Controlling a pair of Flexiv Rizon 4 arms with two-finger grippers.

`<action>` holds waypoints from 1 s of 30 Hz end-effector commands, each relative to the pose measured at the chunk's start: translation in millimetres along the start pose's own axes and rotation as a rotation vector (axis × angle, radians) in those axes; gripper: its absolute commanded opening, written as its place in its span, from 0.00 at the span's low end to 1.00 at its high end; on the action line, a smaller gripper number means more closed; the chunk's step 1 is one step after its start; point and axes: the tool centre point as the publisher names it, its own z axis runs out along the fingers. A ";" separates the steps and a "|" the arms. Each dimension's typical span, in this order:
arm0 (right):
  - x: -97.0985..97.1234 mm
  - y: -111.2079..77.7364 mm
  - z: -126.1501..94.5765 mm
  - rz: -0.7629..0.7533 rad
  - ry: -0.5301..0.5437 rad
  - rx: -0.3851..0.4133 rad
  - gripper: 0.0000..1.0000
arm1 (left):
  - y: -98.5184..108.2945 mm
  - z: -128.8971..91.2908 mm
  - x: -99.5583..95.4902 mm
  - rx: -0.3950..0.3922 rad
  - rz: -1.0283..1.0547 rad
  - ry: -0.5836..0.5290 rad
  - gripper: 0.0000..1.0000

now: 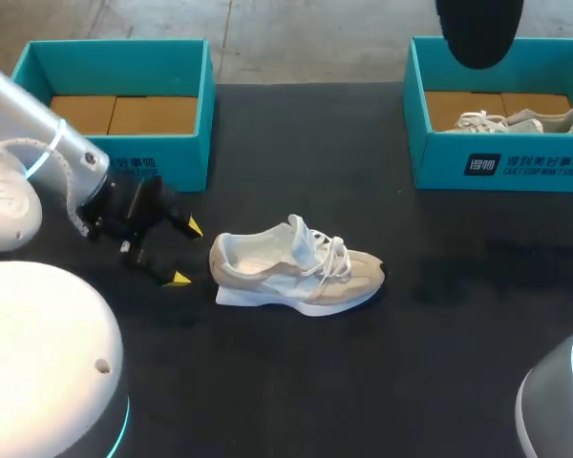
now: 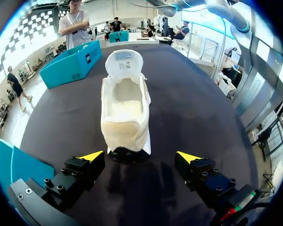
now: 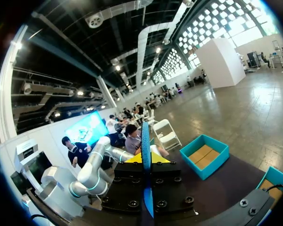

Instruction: Take the shoe out of the shoebox, open the shoe tongue, remove and reinsert the insole, then place the shoe into the shoebox

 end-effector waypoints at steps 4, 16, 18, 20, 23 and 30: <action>-0.3 0.9 0.9 0.001 -0.001 0.002 0.00 | -16.6 -15.5 -5.2 -0.203 0.037 0.033 1.00; -0.3 0.9 0.9 0.001 -0.001 0.002 0.00 | -35.3 -23.6 -9.0 -0.352 0.078 0.108 1.00; -0.3 0.9 0.9 0.001 -0.001 0.002 0.00 | -37.1 -24.6 -10.3 -0.365 0.070 0.116 1.00; -0.3 0.9 0.9 0.001 -0.001 0.002 0.00 | -37.6 -24.6 -11.1 -0.377 0.064 0.117 1.00; -0.3 0.9 0.9 0.001 -0.001 0.002 0.00 | -38.6 -23.4 -11.3 -0.394 0.064 0.118 1.00; -0.3 0.9 0.9 0.001 -0.001 0.002 0.00 | -37.8 -22.7 -11.0 -0.408 0.048 0.110 1.00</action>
